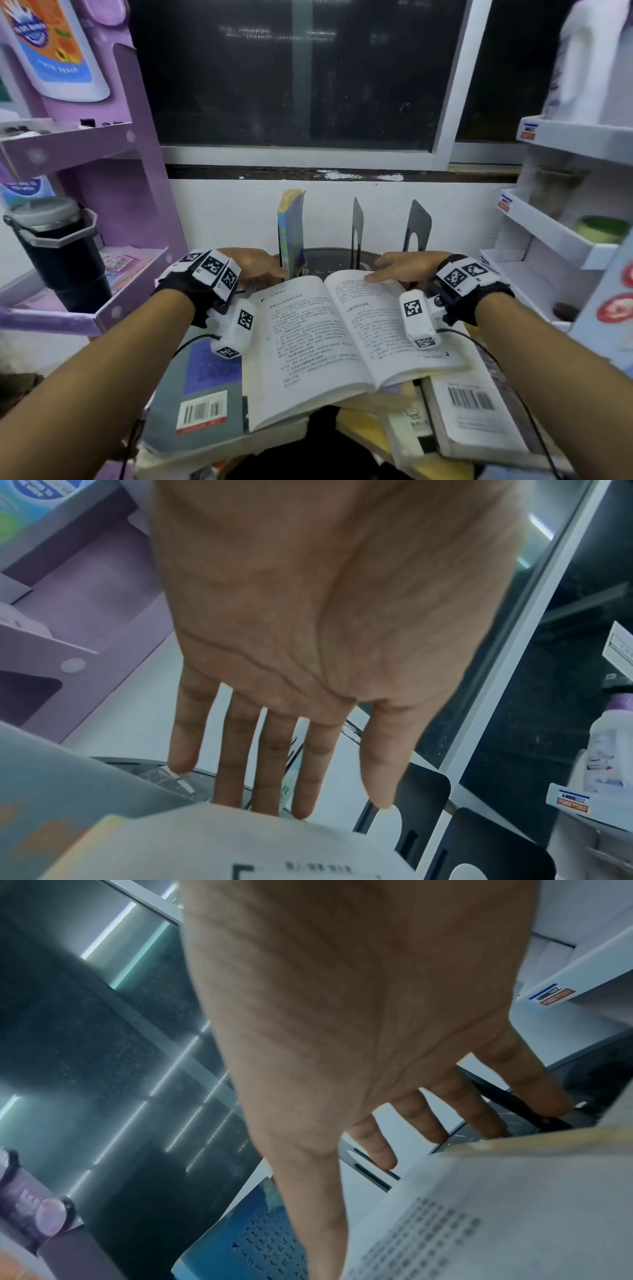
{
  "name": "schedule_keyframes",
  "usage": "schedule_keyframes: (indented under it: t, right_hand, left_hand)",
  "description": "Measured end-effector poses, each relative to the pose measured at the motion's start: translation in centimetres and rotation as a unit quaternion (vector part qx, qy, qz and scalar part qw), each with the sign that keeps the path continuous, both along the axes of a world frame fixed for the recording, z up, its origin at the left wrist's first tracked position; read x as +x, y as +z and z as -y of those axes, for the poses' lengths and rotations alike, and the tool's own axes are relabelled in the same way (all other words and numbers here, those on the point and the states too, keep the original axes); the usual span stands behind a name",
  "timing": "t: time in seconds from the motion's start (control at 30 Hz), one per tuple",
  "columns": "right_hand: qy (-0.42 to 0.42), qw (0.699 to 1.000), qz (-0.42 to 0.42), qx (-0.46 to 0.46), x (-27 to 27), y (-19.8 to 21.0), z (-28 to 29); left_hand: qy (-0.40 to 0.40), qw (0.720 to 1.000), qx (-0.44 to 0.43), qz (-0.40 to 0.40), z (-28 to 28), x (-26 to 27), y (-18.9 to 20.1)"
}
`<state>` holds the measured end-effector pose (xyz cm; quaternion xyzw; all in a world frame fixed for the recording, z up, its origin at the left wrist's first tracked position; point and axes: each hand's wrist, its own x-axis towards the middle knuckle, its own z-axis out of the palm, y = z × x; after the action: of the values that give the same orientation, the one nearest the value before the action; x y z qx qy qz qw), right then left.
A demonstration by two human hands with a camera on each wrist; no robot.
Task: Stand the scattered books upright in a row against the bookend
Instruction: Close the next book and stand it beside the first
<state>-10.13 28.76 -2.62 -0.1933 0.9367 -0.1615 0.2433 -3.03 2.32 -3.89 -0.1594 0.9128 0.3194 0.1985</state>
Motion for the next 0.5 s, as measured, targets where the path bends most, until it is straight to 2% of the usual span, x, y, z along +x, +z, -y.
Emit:
schedule_keyframes:
  t: [0.1,0.23,0.5]
  right_hand:
    - [-0.014,1.000,0.012,0.010,0.4,-0.2,-0.6]
    - [-0.024,0.999,0.033,-0.004,0.4,-0.9,-1.3]
    - [-0.054,0.997,-0.017,-0.057,-0.4,-1.1,-1.8]
  left_hand:
    - [-0.016,0.999,-0.024,0.026,-0.7,0.6,0.1]
    - [-0.089,0.993,-0.020,0.071,-1.4,1.2,-0.2]
    - [-0.092,0.993,-0.062,-0.032,-0.6,0.4,-0.7]
